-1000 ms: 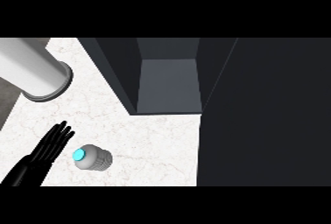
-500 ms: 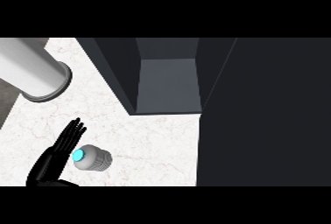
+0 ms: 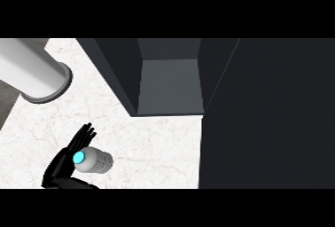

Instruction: Pick up the bottled water, place it into the cabinet and close the cabinet

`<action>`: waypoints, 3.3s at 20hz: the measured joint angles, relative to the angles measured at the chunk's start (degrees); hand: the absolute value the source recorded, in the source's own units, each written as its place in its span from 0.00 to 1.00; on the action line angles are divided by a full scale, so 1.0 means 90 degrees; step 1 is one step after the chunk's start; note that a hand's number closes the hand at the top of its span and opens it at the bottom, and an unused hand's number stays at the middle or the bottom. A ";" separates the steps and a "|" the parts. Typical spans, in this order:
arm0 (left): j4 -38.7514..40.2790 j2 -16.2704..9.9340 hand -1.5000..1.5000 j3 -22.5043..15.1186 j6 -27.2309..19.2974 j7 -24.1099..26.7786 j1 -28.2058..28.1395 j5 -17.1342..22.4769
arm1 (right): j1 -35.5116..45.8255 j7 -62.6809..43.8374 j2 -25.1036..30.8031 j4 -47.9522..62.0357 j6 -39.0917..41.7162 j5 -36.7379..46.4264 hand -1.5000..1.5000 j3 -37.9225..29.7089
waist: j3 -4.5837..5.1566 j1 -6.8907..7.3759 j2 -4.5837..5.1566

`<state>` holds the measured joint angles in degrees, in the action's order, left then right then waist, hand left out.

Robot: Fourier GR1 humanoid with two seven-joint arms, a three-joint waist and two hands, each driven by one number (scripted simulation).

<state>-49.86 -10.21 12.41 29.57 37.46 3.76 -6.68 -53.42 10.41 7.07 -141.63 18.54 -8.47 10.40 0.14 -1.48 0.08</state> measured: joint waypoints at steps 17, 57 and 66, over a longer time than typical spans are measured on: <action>0.2067 0.0218 1.00 -0.0130 -0.0244 0.0918 0.0900 0.0230 | -0.0347 0.0348 -0.0012 0.0035 0.0160 0.0135 0.00 0.0031 | -0.0076 0.0027 -0.0033; -0.0853 0.1133 1.00 -0.3319 -0.4888 -0.0995 0.2195 0.3519 | -0.0284 0.0289 -0.0087 0.0049 0.0154 0.0187 0.00 -0.0025 | -0.0017 0.0056 -0.0029; -0.0061 0.1134 1.00 -0.3837 -0.6300 -0.1692 0.3902 0.3818 | -0.0152 0.0312 -0.0055 0.0075 0.0277 0.0105 0.00 -0.0339 | -0.0015 -0.0062 0.0015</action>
<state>-50.40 -0.01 -22.13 -27.12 22.23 38.88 27.67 -54.79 13.21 6.58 -140.95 21.03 -7.52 7.34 0.01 -2.04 0.21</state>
